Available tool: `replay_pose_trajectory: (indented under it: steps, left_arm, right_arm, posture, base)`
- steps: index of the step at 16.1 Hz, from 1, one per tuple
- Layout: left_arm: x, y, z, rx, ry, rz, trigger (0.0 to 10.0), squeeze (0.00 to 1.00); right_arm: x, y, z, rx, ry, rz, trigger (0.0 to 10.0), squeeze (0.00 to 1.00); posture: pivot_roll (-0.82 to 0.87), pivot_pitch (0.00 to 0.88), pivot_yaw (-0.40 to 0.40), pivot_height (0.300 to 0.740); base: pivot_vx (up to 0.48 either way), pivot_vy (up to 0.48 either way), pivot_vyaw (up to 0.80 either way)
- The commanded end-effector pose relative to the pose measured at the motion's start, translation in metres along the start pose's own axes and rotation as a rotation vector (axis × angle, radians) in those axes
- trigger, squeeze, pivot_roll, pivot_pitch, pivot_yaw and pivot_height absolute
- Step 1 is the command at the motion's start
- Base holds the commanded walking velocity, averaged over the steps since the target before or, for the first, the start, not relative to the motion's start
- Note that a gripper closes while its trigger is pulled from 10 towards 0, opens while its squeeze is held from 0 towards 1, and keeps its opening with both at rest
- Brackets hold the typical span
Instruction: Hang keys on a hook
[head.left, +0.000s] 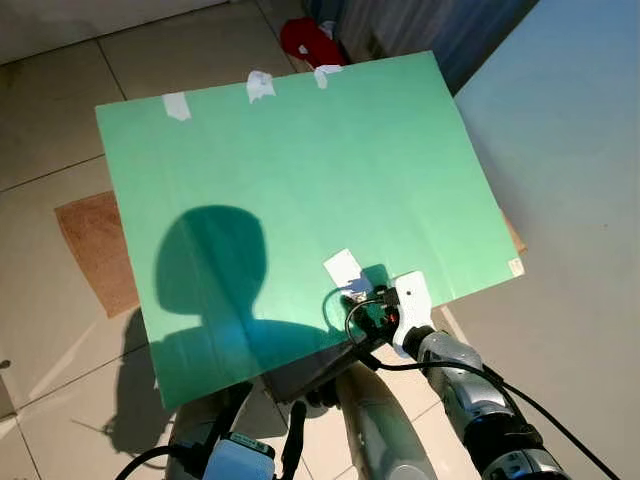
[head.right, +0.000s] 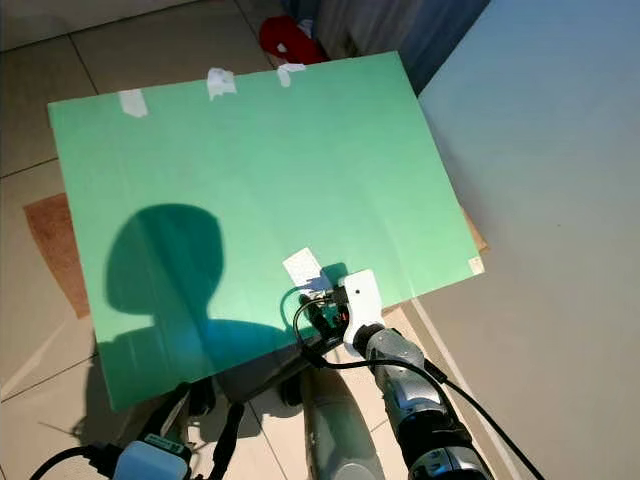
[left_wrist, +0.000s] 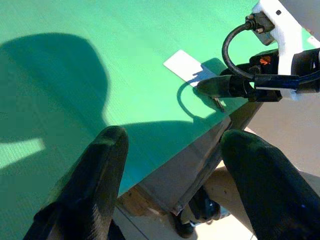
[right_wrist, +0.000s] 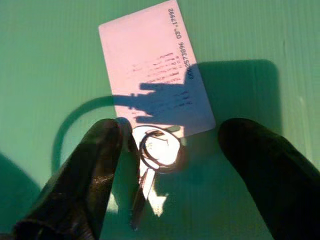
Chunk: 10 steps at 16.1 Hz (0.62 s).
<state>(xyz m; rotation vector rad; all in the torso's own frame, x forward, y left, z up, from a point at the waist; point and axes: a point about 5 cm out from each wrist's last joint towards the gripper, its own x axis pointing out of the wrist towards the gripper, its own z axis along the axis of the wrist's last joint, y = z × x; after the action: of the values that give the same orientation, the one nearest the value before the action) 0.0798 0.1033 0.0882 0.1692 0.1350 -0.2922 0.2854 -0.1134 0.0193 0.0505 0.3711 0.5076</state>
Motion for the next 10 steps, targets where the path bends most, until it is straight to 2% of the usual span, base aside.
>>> replay_pose_trajectory:
  steps: [1, 4, 6, 7, 10]
  left_arm:
    - [-0.004, -0.007, -0.003, -0.010, 0.028, -0.036, 10.0, 0.00]
    - [-0.004, -0.007, -0.002, -0.005, 0.026, -0.034, 10.0, 0.00]
    - [-0.003, -0.007, -0.001, 0.000, 0.022, -0.031, 10.0, 0.00]
    - [-0.004, -0.007, -0.001, 0.005, 0.020, -0.027, 10.0, 0.00]
    - [-0.005, -0.006, 0.000, 0.010, 0.023, -0.023, 10.0, 0.00]
  right_arm:
    - [-0.013, -0.007, -0.027, 0.038, 0.093, -0.047, 0.0, 0.00]
    - [-0.017, -0.006, -0.030, 0.030, 0.080, -0.030, 0.0, 0.00]
    - [-0.021, -0.003, -0.033, -0.047, 0.069, -0.016, 0.0, 0.00]
    - [-0.027, -0.001, -0.043, -0.079, 0.087, -0.012, 0.0, 0.00]
    - [-0.035, 0.002, -0.056, -0.083, 0.114, -0.014, 0.0, 0.00]
  posture:
    - [0.03, 0.499, -0.231, 0.736]
    - [0.03, 0.497, -0.233, 0.736]
    - [0.03, 0.498, -0.232, 0.736]
    - [0.04, 0.502, -0.230, 0.736]
    - [0.04, 0.504, -0.230, 0.736]
  base:
    - [0.000, 0.000, 0.00]
    - [0.000, 0.000, 0.00]
    - [0.000, 0.000, 0.00]
    - [0.000, 0.000, 0.00]
    - [0.000, 0.000, 0.00]
